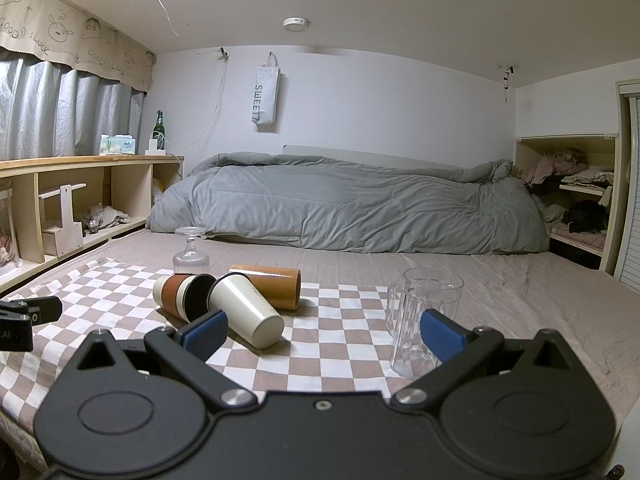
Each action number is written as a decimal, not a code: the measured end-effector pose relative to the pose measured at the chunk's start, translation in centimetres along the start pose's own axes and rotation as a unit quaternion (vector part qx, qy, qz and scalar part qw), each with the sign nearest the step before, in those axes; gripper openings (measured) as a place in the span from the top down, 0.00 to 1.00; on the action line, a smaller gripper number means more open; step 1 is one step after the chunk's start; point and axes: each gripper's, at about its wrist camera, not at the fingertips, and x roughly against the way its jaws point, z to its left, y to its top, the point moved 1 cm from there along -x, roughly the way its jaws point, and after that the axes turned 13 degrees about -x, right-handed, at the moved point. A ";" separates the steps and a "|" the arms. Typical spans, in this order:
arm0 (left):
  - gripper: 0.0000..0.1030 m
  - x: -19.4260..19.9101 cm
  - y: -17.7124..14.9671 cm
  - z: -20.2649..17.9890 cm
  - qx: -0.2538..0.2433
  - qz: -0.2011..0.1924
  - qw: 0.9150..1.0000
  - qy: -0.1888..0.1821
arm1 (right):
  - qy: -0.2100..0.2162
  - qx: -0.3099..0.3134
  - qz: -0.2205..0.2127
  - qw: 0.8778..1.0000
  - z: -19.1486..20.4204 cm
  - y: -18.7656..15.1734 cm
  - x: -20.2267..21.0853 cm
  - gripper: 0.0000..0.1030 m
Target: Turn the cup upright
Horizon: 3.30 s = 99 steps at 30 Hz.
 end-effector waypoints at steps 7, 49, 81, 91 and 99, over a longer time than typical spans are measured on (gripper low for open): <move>0.00 0.0 0.0 0.0 0.000 0.000 1.000 0.000 | 0.000 0.000 0.001 1.000 0.0 0.0 0.0 0.00; 0.00 0.0 -2.0 -0.8 0.003 0.006 1.000 -0.001 | -0.001 0.002 0.002 1.000 0.2 -0.1 -0.1 0.00; 0.00 -1.4 -1.3 2.0 0.039 0.046 0.998 -0.031 | 0.104 0.156 0.120 0.975 5.0 -2.0 -23.3 0.05; 0.00 -1.8 -1.7 3.1 0.087 0.064 0.993 -0.043 | 0.143 0.193 0.169 0.956 6.5 -3.7 -26.1 0.35; 0.00 -1.8 -1.2 2.2 0.091 0.053 0.993 -0.061 | 0.070 0.149 0.200 0.966 5.6 -3.4 -23.0 0.38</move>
